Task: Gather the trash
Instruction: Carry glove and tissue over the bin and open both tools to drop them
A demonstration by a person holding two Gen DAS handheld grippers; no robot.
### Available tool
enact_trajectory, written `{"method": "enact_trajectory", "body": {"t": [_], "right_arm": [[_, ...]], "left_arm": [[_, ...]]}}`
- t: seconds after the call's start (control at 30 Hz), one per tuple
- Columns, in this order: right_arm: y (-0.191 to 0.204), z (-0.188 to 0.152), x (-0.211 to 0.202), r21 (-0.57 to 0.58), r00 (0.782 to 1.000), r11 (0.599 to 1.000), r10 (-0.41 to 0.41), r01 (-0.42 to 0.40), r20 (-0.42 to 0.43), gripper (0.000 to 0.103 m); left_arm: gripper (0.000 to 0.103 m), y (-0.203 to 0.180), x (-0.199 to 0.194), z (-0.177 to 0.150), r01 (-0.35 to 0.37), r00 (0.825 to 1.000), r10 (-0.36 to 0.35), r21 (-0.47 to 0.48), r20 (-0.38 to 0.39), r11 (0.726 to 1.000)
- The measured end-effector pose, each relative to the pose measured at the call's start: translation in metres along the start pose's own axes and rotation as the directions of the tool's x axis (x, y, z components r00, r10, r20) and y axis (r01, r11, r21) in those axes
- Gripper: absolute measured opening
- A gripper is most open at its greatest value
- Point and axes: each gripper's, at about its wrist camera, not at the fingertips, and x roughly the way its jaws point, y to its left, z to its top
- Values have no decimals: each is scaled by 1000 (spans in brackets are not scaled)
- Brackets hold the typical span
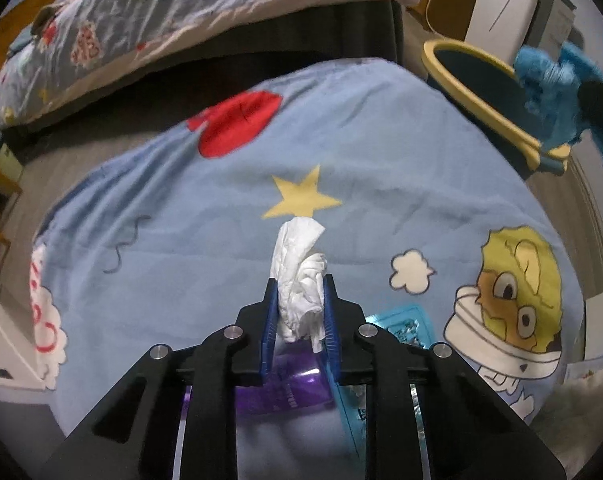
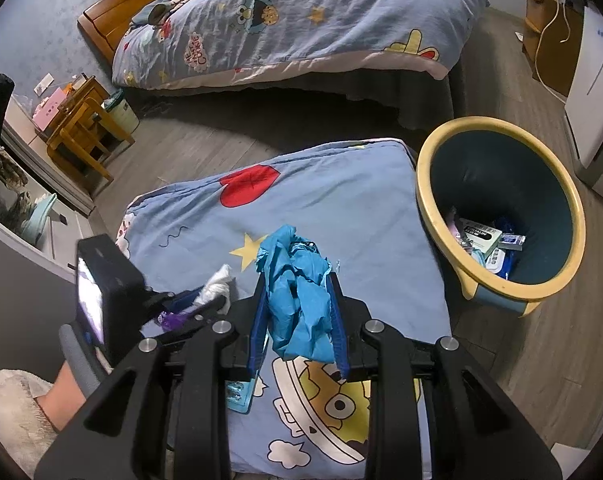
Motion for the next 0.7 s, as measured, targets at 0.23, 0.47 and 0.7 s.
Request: {"method": "enact_trajectory", "body": {"t": [0.23, 0.47, 0.7], "right_arm": [[-7, 2, -4, 20, 1000, 1000, -21, 21, 13, 27], [-18, 12, -16, 34, 998, 999, -38, 36, 59, 27], [-41, 27, -28, 61, 993, 997, -60, 54, 105, 27]], "left_arm": [[22, 2, -25, 8, 6, 998, -6, -1, 69, 1000], [22, 3, -53, 20, 53, 988, -50, -16, 146, 998], [22, 4, -63, 29, 52, 985, -48, -21, 167, 998]]}}
